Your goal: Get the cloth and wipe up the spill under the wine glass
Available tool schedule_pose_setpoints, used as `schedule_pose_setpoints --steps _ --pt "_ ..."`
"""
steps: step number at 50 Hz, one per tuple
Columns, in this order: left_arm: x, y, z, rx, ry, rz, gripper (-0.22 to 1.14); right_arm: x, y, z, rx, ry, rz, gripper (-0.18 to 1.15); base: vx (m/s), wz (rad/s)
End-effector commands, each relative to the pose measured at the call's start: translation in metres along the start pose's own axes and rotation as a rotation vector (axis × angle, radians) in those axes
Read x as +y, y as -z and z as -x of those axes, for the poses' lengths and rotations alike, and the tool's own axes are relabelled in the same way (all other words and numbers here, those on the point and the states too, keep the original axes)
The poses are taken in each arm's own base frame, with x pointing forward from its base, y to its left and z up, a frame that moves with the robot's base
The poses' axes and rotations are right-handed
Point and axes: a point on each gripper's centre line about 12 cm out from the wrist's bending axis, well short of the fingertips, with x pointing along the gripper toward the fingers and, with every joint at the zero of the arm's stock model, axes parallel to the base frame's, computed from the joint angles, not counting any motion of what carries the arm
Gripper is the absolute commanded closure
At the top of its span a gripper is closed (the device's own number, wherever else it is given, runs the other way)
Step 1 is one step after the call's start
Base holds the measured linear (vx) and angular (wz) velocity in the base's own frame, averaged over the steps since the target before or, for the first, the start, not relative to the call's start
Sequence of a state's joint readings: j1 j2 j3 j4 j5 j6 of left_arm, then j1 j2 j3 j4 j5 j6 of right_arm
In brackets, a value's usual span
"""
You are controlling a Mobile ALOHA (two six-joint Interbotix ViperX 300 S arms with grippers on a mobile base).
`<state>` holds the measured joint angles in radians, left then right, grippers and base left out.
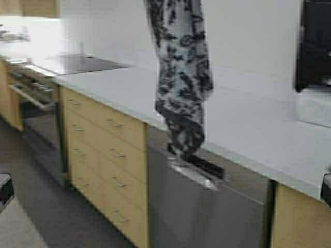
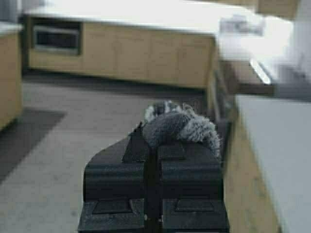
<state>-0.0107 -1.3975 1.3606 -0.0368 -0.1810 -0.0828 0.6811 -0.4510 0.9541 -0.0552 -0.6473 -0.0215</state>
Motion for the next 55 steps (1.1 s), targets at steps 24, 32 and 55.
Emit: schedule_pose_setpoints --steps 24,32,55 --pt "0.0 0.003 -0.008 0.061 -0.009 0.012 0.89 -0.046 0.007 0.001 0.011 0.207 -0.131 0.8 -0.11 0.48" --pt "0.001 0.005 -0.009 0.071 -0.01 0.012 0.89 -0.056 0.017 -0.003 0.039 0.24 -0.131 0.8 -0.1 0.49" --pt "0.001 0.004 -0.009 0.065 -0.009 0.018 0.89 -0.083 0.016 0.005 0.03 0.331 -0.128 0.8 -0.07 0.51"
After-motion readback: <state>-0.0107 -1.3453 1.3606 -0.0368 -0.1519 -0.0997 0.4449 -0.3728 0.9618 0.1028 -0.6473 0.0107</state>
